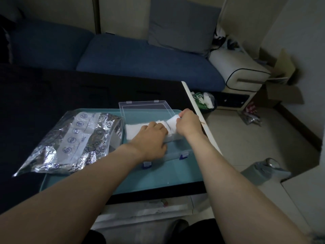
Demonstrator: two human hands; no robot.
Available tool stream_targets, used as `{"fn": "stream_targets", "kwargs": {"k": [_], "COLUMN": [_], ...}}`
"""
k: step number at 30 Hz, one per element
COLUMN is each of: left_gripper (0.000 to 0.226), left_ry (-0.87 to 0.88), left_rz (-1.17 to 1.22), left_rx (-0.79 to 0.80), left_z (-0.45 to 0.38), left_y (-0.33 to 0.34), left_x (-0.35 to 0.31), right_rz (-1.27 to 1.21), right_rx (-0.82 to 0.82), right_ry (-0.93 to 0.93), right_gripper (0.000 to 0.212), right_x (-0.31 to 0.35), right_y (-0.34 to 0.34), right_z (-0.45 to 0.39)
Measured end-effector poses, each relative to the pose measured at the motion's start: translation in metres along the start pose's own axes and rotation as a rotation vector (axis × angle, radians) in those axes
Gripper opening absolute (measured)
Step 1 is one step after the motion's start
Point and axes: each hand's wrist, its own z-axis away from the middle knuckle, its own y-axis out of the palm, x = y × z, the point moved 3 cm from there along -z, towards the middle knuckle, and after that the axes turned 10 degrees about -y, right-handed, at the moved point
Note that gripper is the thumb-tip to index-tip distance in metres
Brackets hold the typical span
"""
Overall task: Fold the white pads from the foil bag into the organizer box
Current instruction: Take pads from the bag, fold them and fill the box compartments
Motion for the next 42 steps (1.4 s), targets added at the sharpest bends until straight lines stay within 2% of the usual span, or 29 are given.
{"fn": "stream_targets", "kwargs": {"k": [4, 6, 9, 12, 15, 17, 21, 24, 27, 29, 31, 33, 37, 39, 42], "left_gripper": [0.042, 0.042, 0.044, 0.044, 0.044, 0.043, 0.043, 0.044, 0.045, 0.044, 0.040, 0.031, 0.018, 0.017, 0.036], "left_ry": [0.003, -0.002, -0.003, 0.000, 0.006, 0.013, 0.018, 0.018, 0.042, 0.059, 0.074, 0.086, 0.037, -0.031, -0.243], "left_rz": [-0.002, 0.003, 0.003, 0.007, 0.040, 0.071, 0.084, 0.086, 0.102, 0.109, 0.132, 0.185, 0.278, 0.236, 0.139], "left_rx": [0.006, 0.011, 0.013, 0.015, 0.027, 0.033, 0.043, 0.033, -0.028, -0.077, -0.117, -0.185, -0.406, -0.477, -0.397], "left_z": [-0.001, -0.001, -0.001, -0.001, -0.001, 0.000, 0.001, 0.001, 0.002, 0.004, 0.008, 0.012, 0.024, 0.030, 0.038], "left_y": [0.001, 0.001, 0.001, 0.001, 0.002, 0.003, 0.005, 0.003, -0.001, -0.004, -0.008, -0.016, -0.045, -0.057, -0.062], "left_x": [0.000, 0.000, 0.000, 0.000, 0.001, 0.003, 0.004, 0.003, 0.003, 0.005, 0.008, 0.014, 0.030, 0.042, 0.062], "right_rz": [0.251, 0.340, 0.273, 0.144, 0.248, 0.306, 0.314, 0.368, 0.362, 0.386, 0.443, 0.490, 0.548, 0.441, 0.149], "right_rx": [0.005, -0.055, -0.098, 0.041, 0.138, 0.149, 0.162, 0.135, 0.087, 0.131, 0.169, 0.178, 0.237, 0.171, -0.142], "right_ry": [-0.061, -0.073, -0.111, -0.142, -0.172, -0.184, -0.166, -0.164, -0.276, -0.265, -0.219, -0.199, -0.211, -0.230, -0.326], "right_gripper": [0.030, 0.028, 0.024, 0.022, 0.022, 0.026, 0.019, 0.025, 0.021, 0.011, 0.020, 0.004, 0.025, 0.031, 0.033], "right_x": [0.005, 0.005, 0.000, -0.003, -0.004, -0.003, -0.002, 0.002, 0.012, 0.012, 0.011, 0.016, 0.027, 0.029, 0.045], "right_y": [0.008, 0.004, -0.005, -0.009, -0.012, -0.012, -0.003, 0.000, 0.000, 0.002, 0.005, 0.005, 0.001, -0.007, -0.025], "right_z": [0.003, 0.002, 0.000, 0.001, 0.000, 0.001, 0.002, 0.002, 0.005, 0.006, 0.006, 0.006, 0.010, 0.011, 0.016]}}
